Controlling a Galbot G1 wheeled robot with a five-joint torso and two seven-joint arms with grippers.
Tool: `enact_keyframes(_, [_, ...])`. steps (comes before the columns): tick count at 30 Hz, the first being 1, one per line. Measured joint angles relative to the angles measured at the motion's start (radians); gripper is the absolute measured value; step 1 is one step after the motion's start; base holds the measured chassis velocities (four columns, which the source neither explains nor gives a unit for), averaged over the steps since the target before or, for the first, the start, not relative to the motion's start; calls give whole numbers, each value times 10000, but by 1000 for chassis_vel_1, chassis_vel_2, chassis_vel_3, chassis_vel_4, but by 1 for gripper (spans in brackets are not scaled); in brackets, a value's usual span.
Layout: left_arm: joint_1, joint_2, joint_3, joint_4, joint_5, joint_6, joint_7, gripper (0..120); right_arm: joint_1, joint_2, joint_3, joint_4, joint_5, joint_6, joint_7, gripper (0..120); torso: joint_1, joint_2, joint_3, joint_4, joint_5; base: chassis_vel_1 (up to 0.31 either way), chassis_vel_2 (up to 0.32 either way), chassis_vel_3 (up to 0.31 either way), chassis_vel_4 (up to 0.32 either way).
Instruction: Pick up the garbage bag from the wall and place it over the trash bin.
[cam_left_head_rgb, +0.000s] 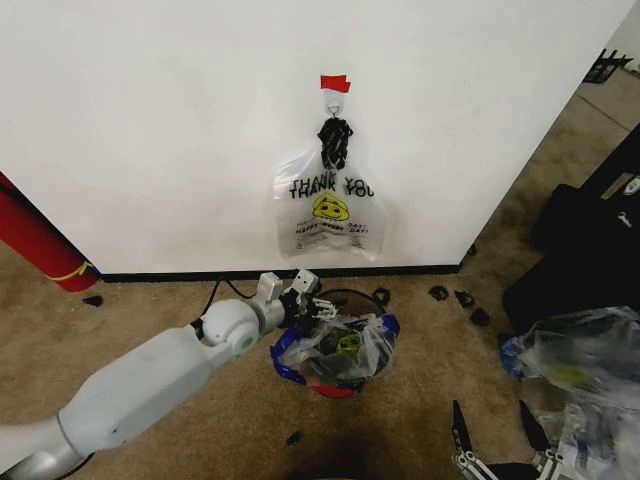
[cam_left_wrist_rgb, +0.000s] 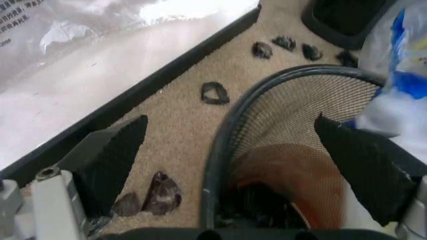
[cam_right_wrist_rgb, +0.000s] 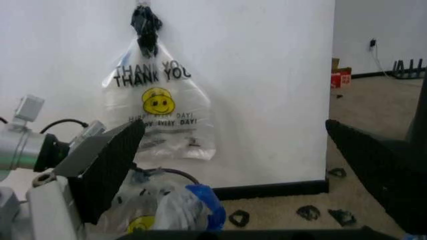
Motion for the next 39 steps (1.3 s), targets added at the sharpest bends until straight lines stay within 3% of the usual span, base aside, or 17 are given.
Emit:
enact_keyframes(7, [-975, -175, 370, 810, 194, 399, 1388, 97, -15, 14, -34, -79, -27, 30, -73, 100, -1, 0, 0, -1, 2, 0, 0, 0, 0])
enact_keyframes(21, [-1606, -408, 1187, 1591, 1062, 343, 2027, 86, 116, 32, -18, -186, 3, 110, -71, 100, -1, 0, -1, -1, 2, 0, 0, 0, 0])
enact_keyframes(39, [-2110, -594, 1986, 1894, 522, 346, 2279, 22, 377, -12, -9, -390, 222, 255, 30, 100, -1, 0, -1, -1, 3, 0, 0, 0, 0])
